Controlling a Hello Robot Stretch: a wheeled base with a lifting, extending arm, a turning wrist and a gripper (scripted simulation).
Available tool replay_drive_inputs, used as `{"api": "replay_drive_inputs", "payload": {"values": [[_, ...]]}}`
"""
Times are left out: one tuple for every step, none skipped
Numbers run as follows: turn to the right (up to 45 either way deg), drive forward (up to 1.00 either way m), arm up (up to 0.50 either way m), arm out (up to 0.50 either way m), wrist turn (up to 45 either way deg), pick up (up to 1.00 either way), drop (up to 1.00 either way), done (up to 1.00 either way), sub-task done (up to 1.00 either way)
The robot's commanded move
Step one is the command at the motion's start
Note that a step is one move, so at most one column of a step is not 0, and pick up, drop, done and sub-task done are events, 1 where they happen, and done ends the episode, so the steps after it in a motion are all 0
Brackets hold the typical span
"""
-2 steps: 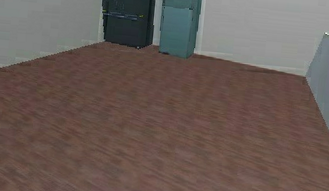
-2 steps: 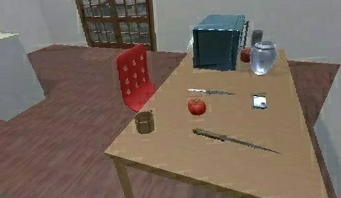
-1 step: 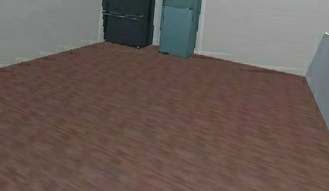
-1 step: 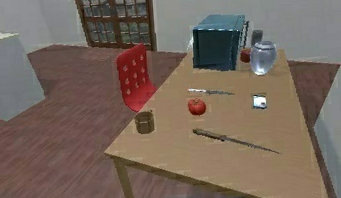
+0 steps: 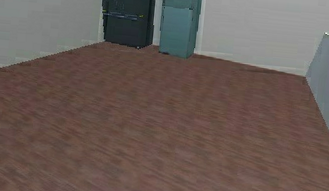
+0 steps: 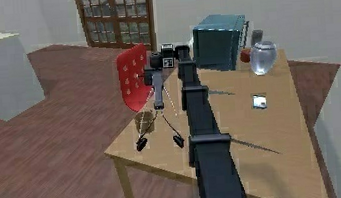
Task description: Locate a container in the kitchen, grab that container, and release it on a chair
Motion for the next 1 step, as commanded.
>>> {"api": "replay_drive_inputs", "payload": {"values": [[0.0, 0.00, 0.00, 0.00, 45.0, 0.00, 0.00, 0.00, 0.00]]}}
